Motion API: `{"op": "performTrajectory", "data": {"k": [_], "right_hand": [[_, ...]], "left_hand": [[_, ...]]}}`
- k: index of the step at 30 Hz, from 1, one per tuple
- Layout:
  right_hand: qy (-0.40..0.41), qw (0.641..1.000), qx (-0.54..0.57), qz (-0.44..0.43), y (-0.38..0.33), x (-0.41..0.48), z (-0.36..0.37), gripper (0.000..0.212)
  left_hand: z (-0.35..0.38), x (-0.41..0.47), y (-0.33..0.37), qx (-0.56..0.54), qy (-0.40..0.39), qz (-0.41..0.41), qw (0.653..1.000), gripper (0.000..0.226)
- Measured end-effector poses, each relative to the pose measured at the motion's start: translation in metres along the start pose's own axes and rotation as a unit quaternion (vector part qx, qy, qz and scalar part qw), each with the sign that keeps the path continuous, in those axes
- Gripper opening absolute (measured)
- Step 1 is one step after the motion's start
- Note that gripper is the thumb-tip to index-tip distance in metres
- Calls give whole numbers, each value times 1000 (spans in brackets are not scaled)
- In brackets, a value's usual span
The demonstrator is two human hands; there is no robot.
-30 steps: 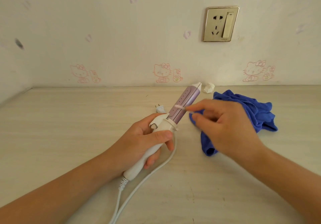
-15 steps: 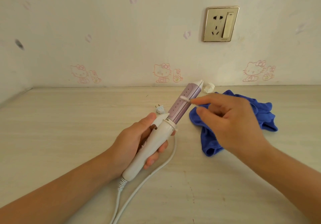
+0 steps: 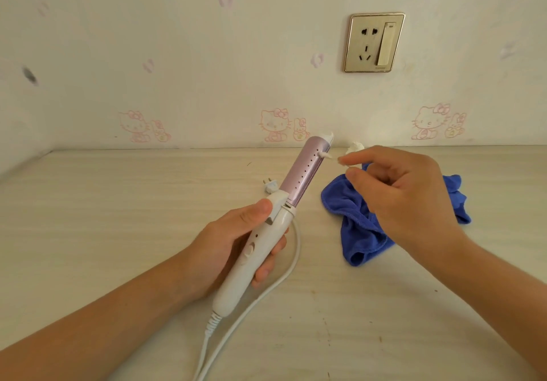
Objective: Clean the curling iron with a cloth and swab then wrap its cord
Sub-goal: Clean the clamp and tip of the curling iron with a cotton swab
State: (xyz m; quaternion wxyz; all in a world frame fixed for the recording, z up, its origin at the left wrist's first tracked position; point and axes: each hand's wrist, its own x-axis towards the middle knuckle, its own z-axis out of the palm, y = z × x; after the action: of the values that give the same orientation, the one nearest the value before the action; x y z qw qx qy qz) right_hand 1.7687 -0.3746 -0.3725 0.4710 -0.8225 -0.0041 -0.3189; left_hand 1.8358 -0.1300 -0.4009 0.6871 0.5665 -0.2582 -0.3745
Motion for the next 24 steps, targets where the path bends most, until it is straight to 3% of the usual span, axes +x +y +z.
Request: {"op": "performTrajectory", "data": {"k": [9,16,24], "right_hand": [[24,999,31,-16,-5,3,-4,28],[45,998,44,-27,-9,1,-8,19],[57,995,87,-4,-8,-1,-7,20]], "left_hand": [[6,-1,-2,58,35,26,997,56],[9,0,-4,63,53,45,996,33],[9,-1,-5,64,52,53,995,40]]}}
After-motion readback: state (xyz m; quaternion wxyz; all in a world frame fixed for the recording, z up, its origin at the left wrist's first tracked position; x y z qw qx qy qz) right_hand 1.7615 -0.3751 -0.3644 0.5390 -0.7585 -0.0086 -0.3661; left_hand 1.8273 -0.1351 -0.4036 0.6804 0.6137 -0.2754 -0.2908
